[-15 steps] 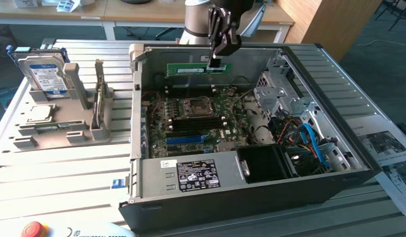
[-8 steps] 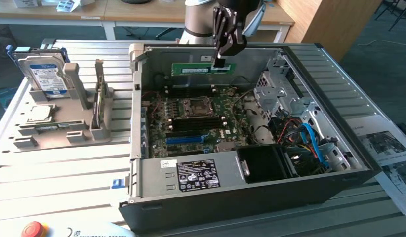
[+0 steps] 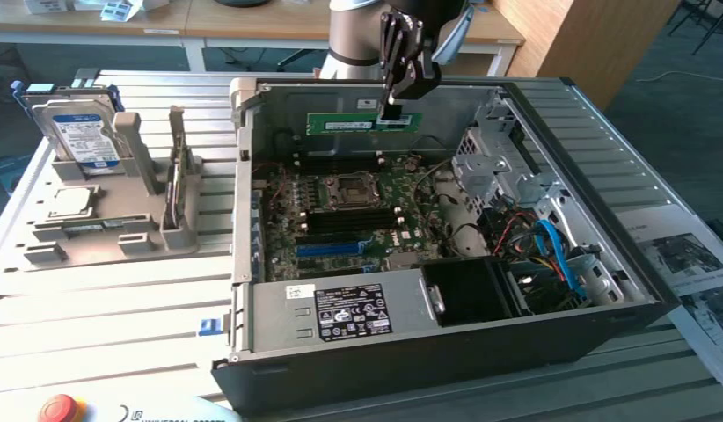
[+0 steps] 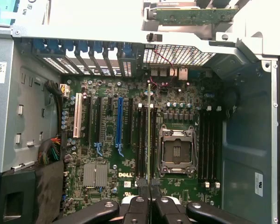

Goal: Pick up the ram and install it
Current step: 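Insert the ram into the slot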

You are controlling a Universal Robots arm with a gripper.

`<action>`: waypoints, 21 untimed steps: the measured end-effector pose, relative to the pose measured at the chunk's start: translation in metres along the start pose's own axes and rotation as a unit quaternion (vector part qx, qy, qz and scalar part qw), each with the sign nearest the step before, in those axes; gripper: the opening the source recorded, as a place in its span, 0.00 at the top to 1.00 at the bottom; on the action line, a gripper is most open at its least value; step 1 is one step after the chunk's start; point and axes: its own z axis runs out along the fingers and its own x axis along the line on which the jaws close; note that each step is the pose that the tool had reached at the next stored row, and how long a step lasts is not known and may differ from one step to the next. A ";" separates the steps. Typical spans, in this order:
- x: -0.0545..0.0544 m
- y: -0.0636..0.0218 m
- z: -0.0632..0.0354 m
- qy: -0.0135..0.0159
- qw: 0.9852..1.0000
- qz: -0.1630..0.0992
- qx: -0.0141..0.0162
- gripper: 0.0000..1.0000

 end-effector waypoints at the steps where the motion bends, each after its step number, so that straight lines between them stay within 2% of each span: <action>1: 0.000 0.0000 0.0000 0.000 1.000 0.000 0.000 0.88; 9: 0.000 -0.0001 0.0035 0.000 1.000 0.000 0.001 0.88; 13: 0.000 0.0004 0.0092 0.000 1.000 0.000 0.005 0.88; 21: 0.000 0.0007 0.0206 0.000 1.000 0.000 0.009 0.88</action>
